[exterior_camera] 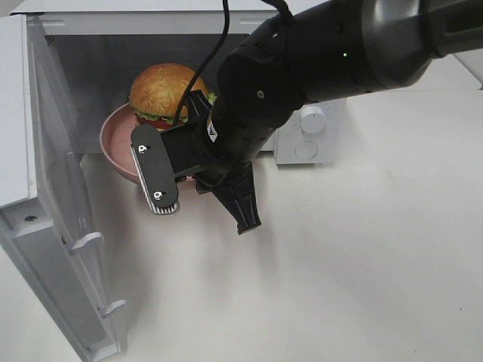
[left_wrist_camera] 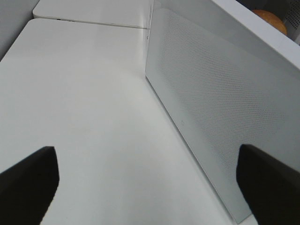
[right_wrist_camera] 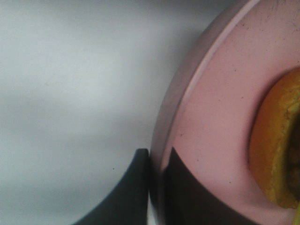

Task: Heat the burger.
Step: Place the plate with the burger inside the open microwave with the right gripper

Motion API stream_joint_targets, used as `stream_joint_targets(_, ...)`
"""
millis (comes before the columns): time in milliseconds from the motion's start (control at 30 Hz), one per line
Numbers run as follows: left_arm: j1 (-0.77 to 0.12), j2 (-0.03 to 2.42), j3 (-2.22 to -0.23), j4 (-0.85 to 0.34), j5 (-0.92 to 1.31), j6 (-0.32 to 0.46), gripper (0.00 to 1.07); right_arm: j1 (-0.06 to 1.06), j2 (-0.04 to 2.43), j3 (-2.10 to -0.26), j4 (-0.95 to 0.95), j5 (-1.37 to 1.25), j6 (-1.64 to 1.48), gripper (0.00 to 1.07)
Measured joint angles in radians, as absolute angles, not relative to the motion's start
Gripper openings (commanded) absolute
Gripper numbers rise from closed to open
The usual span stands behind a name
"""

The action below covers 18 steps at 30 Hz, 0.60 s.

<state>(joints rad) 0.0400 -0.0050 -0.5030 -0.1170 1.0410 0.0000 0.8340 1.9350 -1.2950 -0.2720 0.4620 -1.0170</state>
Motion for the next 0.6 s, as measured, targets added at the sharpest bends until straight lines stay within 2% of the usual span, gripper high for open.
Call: stream_joint_targets(600,0.04,-0.005,-0.503,-0.117,1.041,0.0,0.98,0.811,2.094,-1.536,-0.285,0.475,-0.94,0.0)
